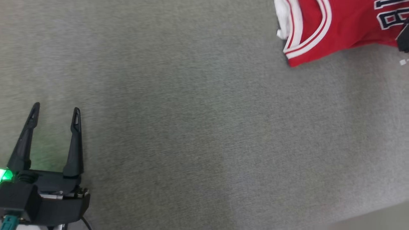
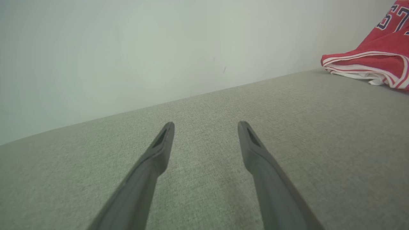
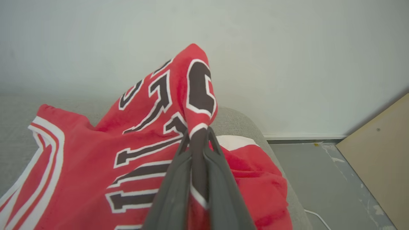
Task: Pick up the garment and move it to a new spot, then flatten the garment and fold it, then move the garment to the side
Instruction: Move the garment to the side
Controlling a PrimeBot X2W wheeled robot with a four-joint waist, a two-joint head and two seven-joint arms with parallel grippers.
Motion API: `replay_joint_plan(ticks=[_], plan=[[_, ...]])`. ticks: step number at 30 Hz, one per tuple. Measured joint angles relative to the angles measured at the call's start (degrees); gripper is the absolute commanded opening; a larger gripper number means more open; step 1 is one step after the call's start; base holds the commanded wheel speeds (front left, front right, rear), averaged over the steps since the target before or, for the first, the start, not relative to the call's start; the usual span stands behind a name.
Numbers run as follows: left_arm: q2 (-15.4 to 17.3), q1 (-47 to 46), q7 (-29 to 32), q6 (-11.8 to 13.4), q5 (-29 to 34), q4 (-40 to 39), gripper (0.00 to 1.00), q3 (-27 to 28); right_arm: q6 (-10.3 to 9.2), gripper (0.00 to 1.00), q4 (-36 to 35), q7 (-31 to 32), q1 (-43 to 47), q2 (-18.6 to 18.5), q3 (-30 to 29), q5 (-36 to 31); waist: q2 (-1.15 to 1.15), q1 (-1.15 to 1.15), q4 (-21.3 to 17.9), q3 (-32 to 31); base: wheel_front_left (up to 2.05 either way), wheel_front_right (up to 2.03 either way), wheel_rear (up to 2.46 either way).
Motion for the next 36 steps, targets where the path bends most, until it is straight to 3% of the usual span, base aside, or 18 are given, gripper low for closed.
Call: replay_joint_plan(ticks=[10, 19, 33, 34, 35, 36], plan=[[2.16, 0.93, 2.97, 0.24, 0.24, -7.25, 1.0, 0.81, 0.0, 0.0, 3.16, 0.54, -5.75, -4.75, 3.66, -0.03, -0.01, 0.0, -5.43, 4.79, 0.0, 0.0, 0.0], [3.02, 1.09, 4.19, 0.66, 0.24, -10.96, 1.0, 0.86, 0.0, 0.0, 6.03, 1.54, -9.73, -8.79, 6.43, -0.2, -0.01, 0.0, -7.28, 7.58, 0.0, 0.0, 0.0], [3.77, 1.55, 4.42, 1.27, 0.15, -11.68, 1.0, 0.99, 0.0, 0.0, 7.78, -0.88, -11.88, -8.32, 9.59, 0.83, -0.01, -0.02, -8.45, 8.27, 0.0, 0.0, 0.0], [3.78, 1.55, 4.42, 1.36, 0.14, -11.61, 1.0, 1.0, 0.0, 0.2, 8.02, -1.09, -12.06, -8.34, 9.77, 0.83, -0.01, -0.01, -8.42, 8.22, 0.0, 0.0, 0.0], [3.82, 1.55, 4.41, 1.41, 0.09, -11.56, 1.0, 0.99, 0.0, 0.49, 8.2, -1.29, -12.17, -8.31, 9.93, 0.87, -0.01, -0.01, -8.39, 8.16, 0.0, 0.0, 0.0], [3.85, 1.55, 4.41, 1.48, 0.07, -11.47, 1.0, 1.0, 0.0, 0.49, 8.38, -1.59, -12.2, -8.23, 10.11, 0.93, -0.01, -0.01, -8.37, 8.08, 0.0, 0.0, 0.0]])
